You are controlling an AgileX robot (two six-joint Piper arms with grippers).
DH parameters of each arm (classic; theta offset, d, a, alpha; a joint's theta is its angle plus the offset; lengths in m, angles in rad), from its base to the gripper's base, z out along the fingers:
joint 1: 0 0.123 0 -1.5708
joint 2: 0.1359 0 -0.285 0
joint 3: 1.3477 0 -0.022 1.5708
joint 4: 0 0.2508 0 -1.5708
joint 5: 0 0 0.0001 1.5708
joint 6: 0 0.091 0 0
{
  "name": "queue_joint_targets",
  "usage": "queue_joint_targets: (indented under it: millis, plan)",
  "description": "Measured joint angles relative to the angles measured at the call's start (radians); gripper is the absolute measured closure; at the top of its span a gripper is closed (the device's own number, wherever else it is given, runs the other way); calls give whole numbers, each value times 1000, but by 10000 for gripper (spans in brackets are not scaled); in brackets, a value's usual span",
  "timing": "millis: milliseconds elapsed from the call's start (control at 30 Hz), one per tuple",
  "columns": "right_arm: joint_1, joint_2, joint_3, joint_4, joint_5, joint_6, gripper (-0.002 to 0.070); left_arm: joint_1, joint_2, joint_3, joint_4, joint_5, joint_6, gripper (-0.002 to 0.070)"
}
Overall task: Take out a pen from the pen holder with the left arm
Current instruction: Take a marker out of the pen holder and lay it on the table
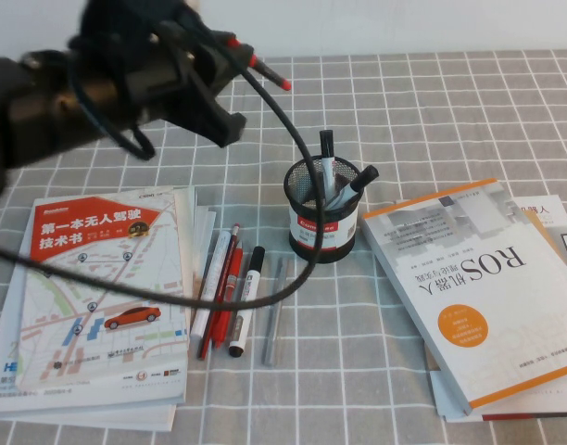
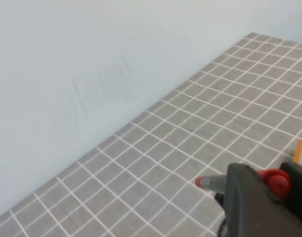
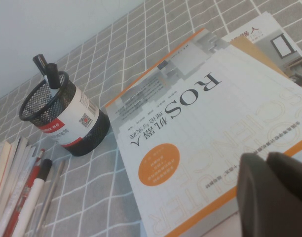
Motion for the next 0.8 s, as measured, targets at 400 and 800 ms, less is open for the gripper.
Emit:
queue_joint_targets:
  millis: [400, 800]
  plan:
    - [0, 0, 0, 0, 0, 0, 689, -4, -6, -393, 1187, 847, -1321, 599]
    - [0, 0, 0, 0, 0, 0, 689, -42, 22, -336, 1183, 901, -1477, 599]
